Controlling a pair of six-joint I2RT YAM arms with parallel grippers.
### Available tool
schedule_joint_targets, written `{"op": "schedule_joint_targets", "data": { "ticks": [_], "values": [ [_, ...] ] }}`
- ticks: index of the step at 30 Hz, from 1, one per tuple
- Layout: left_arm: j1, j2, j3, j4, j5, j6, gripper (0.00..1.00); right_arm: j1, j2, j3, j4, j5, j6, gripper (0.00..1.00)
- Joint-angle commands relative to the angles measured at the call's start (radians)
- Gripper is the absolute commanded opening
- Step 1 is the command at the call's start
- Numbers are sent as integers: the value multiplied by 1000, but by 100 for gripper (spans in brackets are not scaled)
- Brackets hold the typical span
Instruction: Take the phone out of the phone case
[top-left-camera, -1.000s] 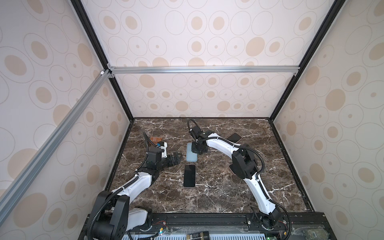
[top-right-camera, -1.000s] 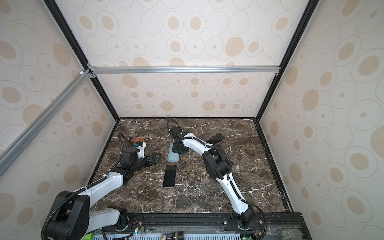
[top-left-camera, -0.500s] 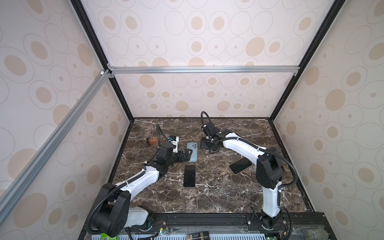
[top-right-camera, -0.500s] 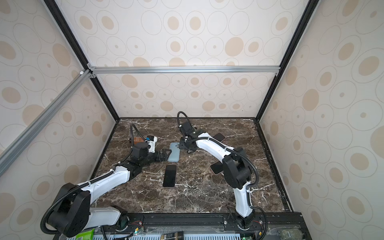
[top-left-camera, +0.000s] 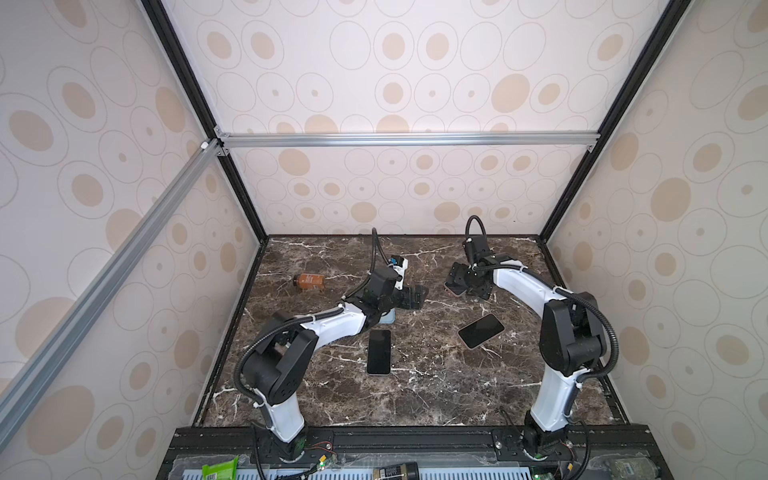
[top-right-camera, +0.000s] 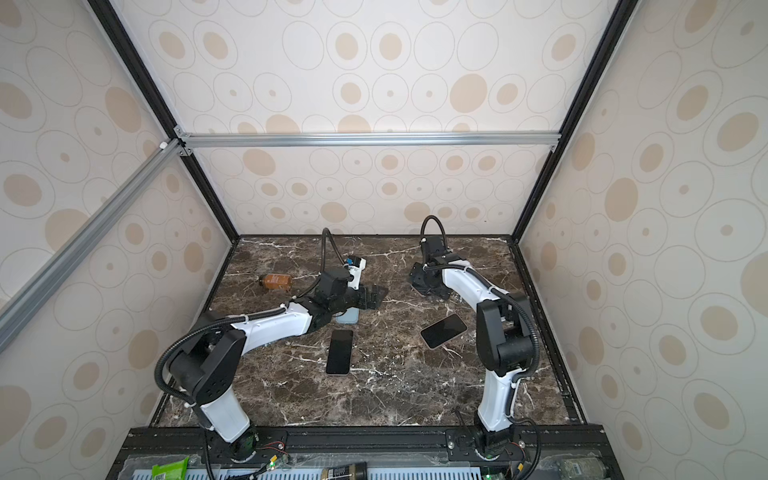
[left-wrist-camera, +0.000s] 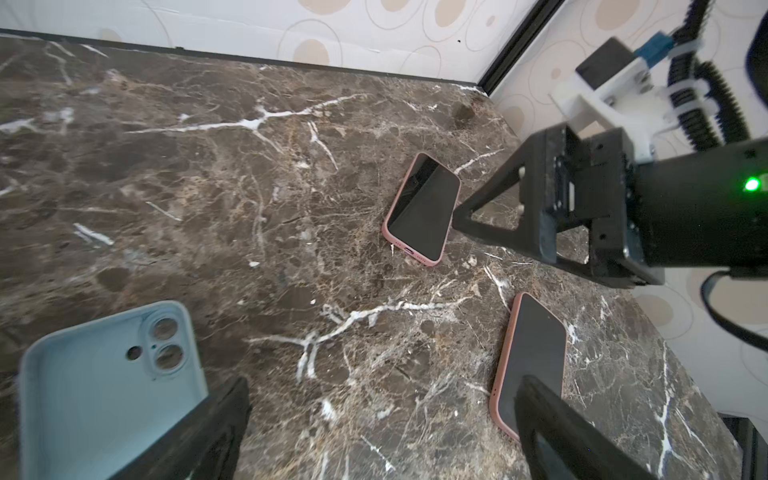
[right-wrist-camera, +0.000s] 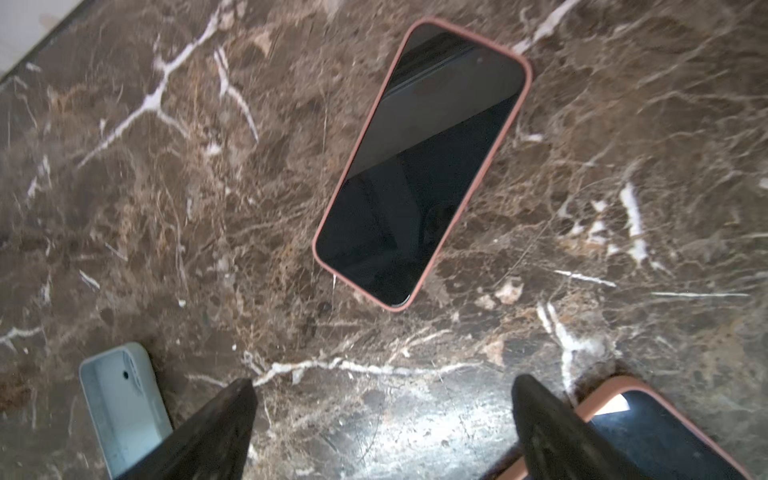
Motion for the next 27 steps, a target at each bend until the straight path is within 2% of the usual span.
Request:
{"op": "schedule_joint_targets", "data": {
  "ticks": [1, 12, 27],
  "values": [
    [-16, 63, 84, 33, -1, 3, 99, -25, 72, 83, -74, 38, 34, 99],
    [-15, 247, 305, -9, 55, 22, 99, -50, 312, 414, -253, 130, 87, 99],
    [16, 254, 273, 20, 84, -9, 99, -47, 556, 736, -436, 186, 119, 99]
  ]
}}
